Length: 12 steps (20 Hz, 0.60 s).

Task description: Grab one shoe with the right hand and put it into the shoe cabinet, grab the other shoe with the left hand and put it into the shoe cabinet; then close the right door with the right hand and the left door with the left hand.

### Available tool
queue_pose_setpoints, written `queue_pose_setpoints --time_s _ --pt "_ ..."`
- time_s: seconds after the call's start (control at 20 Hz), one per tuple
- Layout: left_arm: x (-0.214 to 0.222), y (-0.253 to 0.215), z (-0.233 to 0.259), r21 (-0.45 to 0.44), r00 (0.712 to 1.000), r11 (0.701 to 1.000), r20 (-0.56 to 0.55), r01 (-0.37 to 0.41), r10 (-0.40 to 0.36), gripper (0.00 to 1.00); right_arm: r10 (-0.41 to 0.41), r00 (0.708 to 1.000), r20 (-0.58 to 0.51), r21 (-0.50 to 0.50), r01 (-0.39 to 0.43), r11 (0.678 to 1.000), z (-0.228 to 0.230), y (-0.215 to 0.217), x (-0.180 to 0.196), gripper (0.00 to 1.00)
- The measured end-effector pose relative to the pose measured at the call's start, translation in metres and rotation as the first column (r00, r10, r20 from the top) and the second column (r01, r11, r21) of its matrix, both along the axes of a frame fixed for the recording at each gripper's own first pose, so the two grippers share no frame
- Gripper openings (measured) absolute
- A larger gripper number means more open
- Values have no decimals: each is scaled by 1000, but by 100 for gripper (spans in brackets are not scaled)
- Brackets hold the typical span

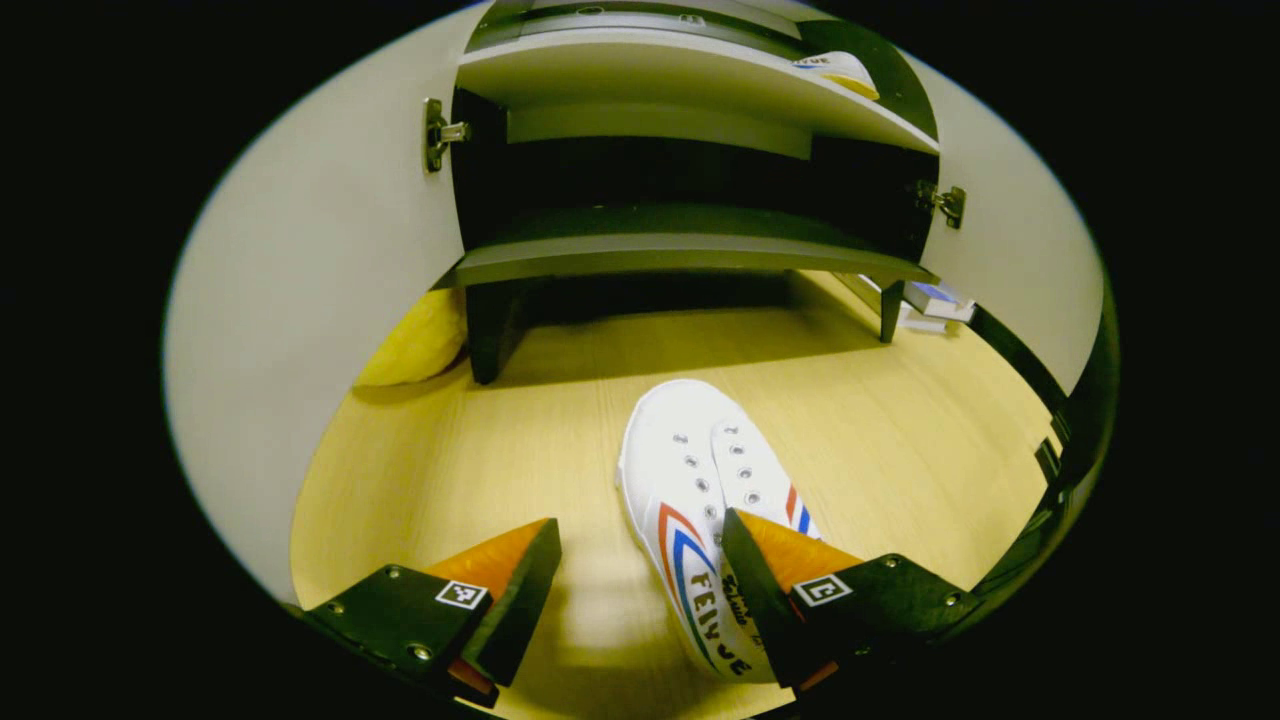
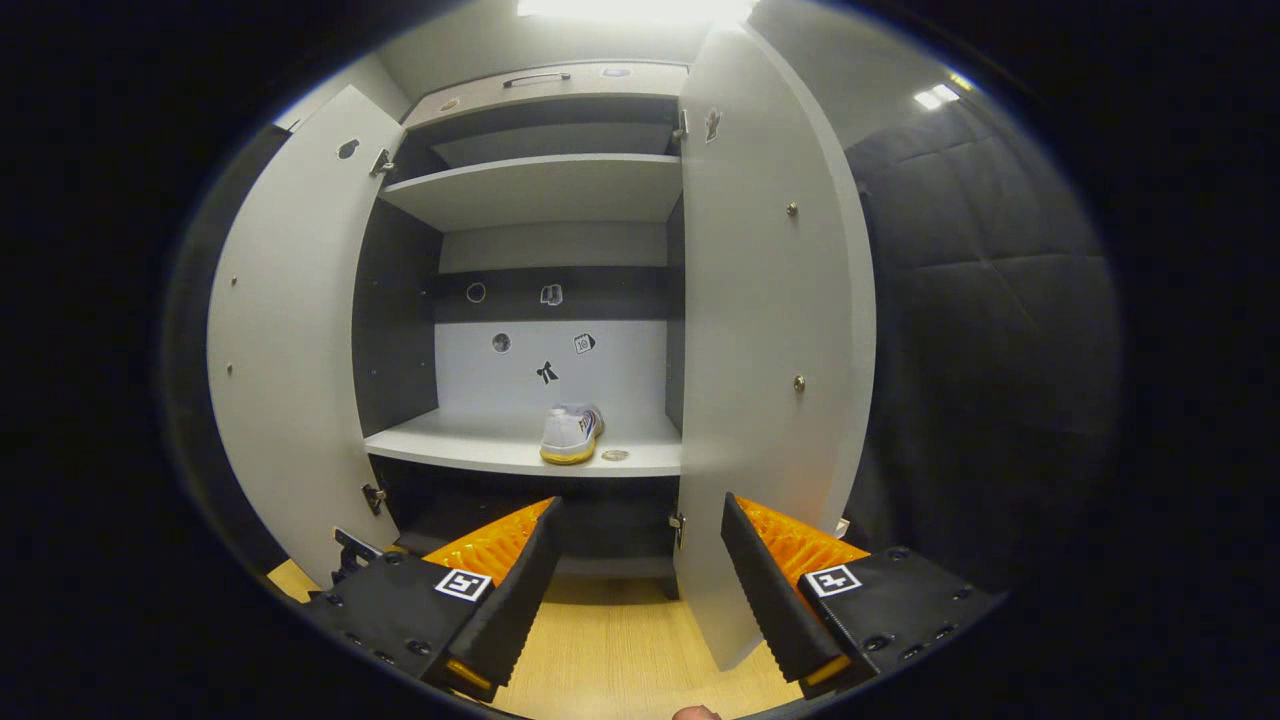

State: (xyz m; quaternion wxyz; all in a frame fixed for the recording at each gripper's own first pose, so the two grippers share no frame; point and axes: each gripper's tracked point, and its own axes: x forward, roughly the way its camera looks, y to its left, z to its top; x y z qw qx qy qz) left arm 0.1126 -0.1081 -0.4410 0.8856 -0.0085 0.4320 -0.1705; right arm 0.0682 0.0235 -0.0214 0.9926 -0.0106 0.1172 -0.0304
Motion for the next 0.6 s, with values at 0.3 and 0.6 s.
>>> queue_pose_setpoints --time_s 0.3,0.6 --pt "-7 -14 -5 -37 999 999 -36 11 -13 83 15 1000 -17 8 -14 1000 -4 4 -3 98" --pt "-9 -19 -3 -12 999 1000 -36 14 -14 38 29 999 -25 12 -29 1000 -1 2 -9 98"
